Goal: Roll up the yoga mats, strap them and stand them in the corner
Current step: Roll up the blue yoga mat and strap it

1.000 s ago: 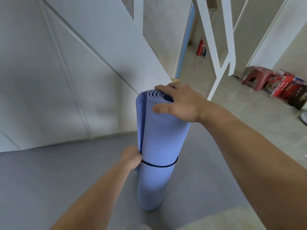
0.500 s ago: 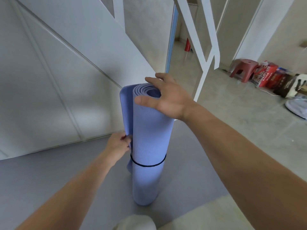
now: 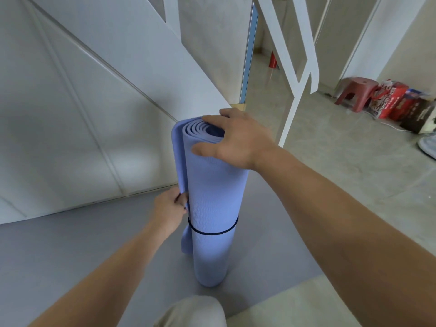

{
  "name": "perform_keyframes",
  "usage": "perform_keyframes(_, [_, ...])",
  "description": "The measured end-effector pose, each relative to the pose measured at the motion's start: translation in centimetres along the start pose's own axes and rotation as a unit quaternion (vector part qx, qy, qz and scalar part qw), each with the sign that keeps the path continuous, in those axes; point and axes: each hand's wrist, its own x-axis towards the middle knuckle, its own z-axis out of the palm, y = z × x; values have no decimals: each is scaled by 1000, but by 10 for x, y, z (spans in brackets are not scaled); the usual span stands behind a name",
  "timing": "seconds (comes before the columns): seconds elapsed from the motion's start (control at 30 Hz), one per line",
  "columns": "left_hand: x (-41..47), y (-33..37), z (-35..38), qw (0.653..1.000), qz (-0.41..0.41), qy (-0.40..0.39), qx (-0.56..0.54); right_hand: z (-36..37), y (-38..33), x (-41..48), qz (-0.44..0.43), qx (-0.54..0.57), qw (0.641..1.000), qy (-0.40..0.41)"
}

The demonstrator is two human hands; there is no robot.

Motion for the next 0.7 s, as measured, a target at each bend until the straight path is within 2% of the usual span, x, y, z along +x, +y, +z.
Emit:
perform_keyframes(0.1, [-10,-10,0,999,-19,-6,-27,-1,-1,2,6,5,1000,-12])
perform_keyframes(0.17, [-20,13,-6,999,-23,-23,-37,2,0,4,5,-1,1000,-10])
perform_keyframes(0.23, [-28,51,-15,993,-30,-20,-112,5,3,6,6,-11,1000,-11])
perform_keyframes(0.3, [-31,102,-29,976,13,14,-218,4,5,5,-3,6,1000,-1])
perform_keyframes(0.37, [-29,155,-39,966,96,37,-239,7,6,5,-32,128,991,19])
perform_keyframes(0.4, [-24,175,-41,973,134,33,-187,11,7,5,-45,231,971,43])
perform_keyframes(0.43, [-18,186,-38,984,150,28,-91,19,12,3,-34,348,934,75])
perform_keyframes(0.5, [-7,193,-30,985,134,34,98,44,32,-5,73,514,843,144])
perform_keyframes(0.53, [-5,194,-27,984,115,35,131,62,45,-12,159,527,819,161])
perform_keyframes(0.57, [-2,194,-25,983,115,36,139,85,59,-18,244,491,823,147])
perform_keyframes(0.63, [6,193,-22,977,133,31,162,133,77,-41,363,404,838,43])
perform_keyframes(0.7, [13,195,-24,975,139,34,171,173,84,-59,406,402,819,-51])
